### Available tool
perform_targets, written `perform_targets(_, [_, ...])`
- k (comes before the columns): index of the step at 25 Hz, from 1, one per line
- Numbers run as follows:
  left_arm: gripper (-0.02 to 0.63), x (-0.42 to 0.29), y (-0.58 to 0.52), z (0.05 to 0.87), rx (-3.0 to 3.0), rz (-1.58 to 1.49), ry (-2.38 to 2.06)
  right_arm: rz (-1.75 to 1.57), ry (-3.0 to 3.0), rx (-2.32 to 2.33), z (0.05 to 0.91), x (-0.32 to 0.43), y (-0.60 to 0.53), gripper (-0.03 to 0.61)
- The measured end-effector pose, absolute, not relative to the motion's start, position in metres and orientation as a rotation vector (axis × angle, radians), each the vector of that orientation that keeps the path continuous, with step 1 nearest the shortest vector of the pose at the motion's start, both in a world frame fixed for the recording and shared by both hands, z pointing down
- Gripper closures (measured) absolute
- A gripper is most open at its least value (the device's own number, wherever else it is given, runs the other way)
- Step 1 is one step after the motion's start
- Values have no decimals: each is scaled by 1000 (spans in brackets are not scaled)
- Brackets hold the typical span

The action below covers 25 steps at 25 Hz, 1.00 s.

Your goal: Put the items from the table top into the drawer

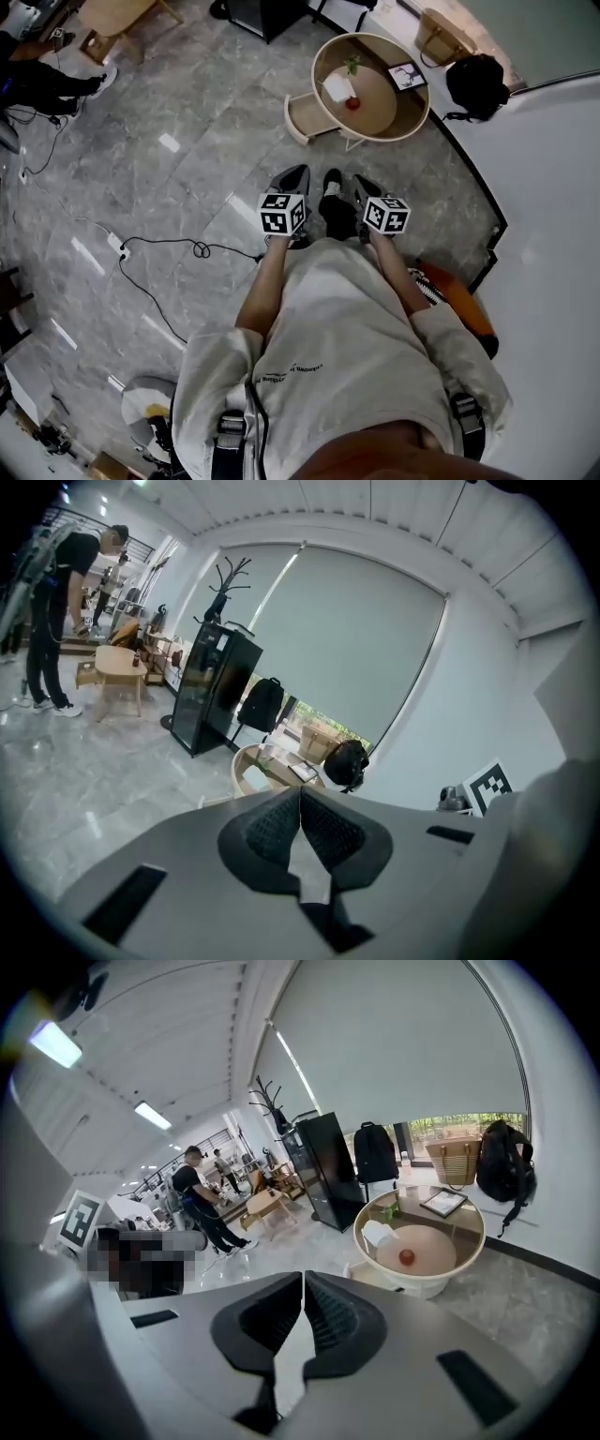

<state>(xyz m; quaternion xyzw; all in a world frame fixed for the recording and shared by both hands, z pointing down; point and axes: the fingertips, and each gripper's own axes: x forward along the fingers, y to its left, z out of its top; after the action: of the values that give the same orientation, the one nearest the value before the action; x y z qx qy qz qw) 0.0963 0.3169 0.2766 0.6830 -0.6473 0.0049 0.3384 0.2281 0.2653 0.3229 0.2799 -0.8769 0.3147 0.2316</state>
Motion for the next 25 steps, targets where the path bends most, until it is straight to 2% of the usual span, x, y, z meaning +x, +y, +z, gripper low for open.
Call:
perform_targets(4, [592,79,318,280,1762,46,-1692,880,-2391,751,332,210,260,538])
perform_targets(12, [592,-3,278,272,1649,49,-1831,781,-2475,508,322,108,196,539])
perform_targets(20, [592,-47,178,237,1643,97,-1896,851,-2561,478,281,40,72,538])
perform_targets(25, [592,-58,115,234,1658,124,-1896,845,-2589,488,271,25,1,538])
